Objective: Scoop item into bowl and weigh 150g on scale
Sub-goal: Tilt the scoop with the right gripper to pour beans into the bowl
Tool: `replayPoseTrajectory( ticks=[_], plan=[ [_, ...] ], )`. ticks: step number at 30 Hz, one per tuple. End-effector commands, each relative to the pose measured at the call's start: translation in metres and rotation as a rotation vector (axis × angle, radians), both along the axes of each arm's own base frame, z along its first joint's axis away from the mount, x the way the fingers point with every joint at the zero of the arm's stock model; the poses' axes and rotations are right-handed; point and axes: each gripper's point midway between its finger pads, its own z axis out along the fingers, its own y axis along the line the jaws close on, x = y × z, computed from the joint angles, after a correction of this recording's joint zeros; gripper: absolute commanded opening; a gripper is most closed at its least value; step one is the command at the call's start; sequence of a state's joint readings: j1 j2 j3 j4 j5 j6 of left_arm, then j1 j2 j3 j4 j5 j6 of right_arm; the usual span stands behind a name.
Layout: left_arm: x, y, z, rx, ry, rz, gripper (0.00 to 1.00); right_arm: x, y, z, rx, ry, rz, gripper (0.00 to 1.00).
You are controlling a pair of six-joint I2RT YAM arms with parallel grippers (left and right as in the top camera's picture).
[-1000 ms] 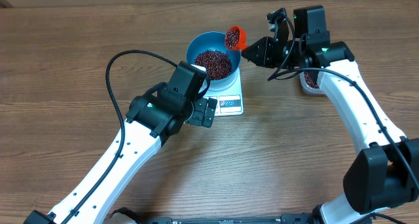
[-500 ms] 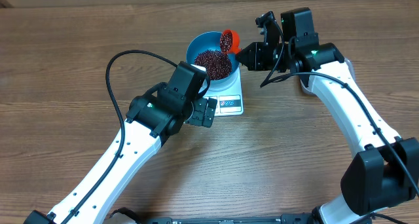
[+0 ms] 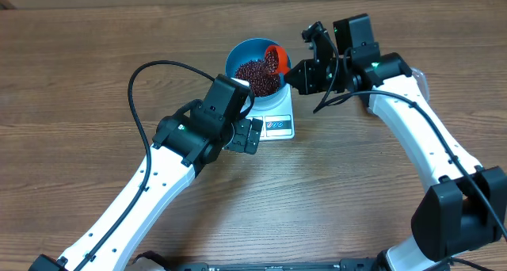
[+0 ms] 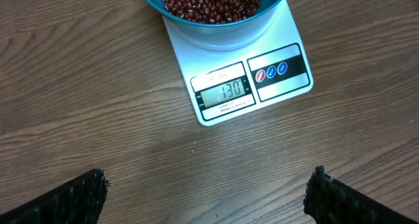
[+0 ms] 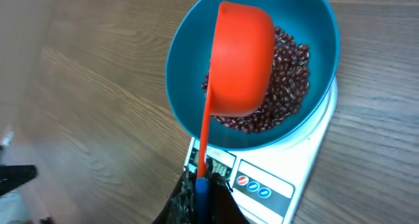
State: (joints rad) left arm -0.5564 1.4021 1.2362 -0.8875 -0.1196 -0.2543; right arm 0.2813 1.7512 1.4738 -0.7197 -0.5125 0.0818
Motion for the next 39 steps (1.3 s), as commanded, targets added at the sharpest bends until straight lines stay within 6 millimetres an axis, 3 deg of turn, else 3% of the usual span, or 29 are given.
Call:
replayPoseTrajectory(
  ticks=[1, 39],
  plan=[
    [-0.0014, 0.0006, -0.0003, 0.006, -0.003, -0.014, 1.00, 0.0073, -0.0056, 0.0202, -0.025, -0.079, -0.014, 0.04],
    [-0.0014, 0.0006, -0.0003, 0.006, -0.003, -0.014, 1.00, 0.0035, -0.0058, 0.0177, -0.026, -0.058, -0.012, 0.04]
  ],
)
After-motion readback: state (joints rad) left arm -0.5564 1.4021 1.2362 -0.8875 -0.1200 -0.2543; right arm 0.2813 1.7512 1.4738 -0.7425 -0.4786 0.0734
